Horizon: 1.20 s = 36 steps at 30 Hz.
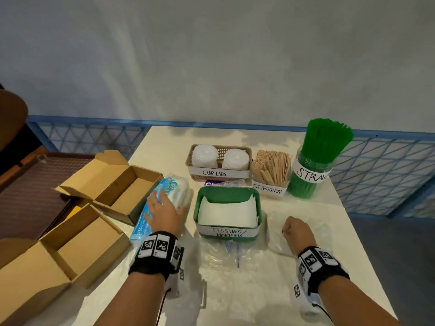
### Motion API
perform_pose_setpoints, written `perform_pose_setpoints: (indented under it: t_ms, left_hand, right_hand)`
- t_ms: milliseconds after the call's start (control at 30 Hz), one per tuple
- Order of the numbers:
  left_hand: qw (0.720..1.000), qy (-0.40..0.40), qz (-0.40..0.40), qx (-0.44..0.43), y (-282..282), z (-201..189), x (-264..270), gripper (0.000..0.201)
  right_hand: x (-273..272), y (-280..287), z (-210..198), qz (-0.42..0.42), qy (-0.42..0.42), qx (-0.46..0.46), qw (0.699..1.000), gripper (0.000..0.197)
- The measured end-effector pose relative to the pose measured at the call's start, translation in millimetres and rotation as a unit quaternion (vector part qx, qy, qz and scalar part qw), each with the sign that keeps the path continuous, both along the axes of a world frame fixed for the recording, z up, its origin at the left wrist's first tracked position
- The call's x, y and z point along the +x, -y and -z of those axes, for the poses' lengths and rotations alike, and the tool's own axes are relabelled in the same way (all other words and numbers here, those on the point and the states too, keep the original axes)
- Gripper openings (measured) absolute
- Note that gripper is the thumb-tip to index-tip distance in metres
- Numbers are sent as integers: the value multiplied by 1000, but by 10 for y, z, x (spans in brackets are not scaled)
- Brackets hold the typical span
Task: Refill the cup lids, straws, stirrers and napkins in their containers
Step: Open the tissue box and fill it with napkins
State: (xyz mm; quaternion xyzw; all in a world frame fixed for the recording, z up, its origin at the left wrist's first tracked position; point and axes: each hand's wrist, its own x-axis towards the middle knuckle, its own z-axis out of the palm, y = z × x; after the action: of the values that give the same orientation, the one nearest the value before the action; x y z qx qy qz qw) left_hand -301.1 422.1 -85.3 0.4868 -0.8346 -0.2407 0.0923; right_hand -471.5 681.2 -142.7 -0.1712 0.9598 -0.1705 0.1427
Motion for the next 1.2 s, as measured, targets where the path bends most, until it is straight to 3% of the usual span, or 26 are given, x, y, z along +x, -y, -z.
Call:
perform_pose_setpoints:
  t_ms: [67,167,267,367,500,633,733,800,867,900,967,1000,1033,1100,1167,1200]
  left_hand:
    - [999,6,-40,8,39,13,89,80]
    - [995,78,-51,27,161,86,150,79]
    - [995,94,-25,38,321,192,164,47]
    - [1000,6,13,12,398,202,129,19]
    - [989,-144,27,-33,404,-102,81,19]
    - [955,-245,129,-109,361,-623,183,15]
    - [914,-300,246,-122,237,-1030,322,12]
    - [883,-296,344,-120,117,-1230,442,14]
    - [859,-261,423,-121,-32,-1336,569,17]
    - [849,-236,449,-150,-102,-1352,627,16]
    - [826,-207,496,-170,-242,-1308,729,18]
    - [826,-195,513,-130,-321,-1290,785,29]
    - [830,-200,520,-34,-426,-1243,834,38]
    - [830,-161,533,-21,-569,-1064,892,31]
    - [796,-138,585,-64,-675,-849,885,35]
    - [788,-141,598,-39,-722,-751,872,35]
  right_hand:
    - [47,-16,-34,10,-32,-90,995,18]
    - [154,51,-231,19,-90,-189,978,27]
    - [271,207,-452,-12,-114,-260,959,24]
    - [395,376,-621,-19,-92,-300,949,19]
    - [540,551,-811,-42,-93,-349,932,18]
    - [698,666,-1071,-76,-105,-406,905,16]
    - [816,714,-1336,-96,-134,-449,878,13]
    - [875,686,-1543,-96,-153,-482,858,8]
    - [889,593,-1696,-83,-162,-485,855,17]
    - [889,530,-1732,-71,-141,-475,866,29]
    - [918,383,-1771,-36,-13,-445,895,63]
    - [944,295,-1755,-14,78,-423,903,78]
    - [988,201,-1727,6,168,-397,902,83]
    - [1087,14,-1602,31,304,-339,890,72]
    - [1159,-171,-1382,40,367,-296,881,58]
    - [1187,-254,-1248,37,374,-282,883,54]
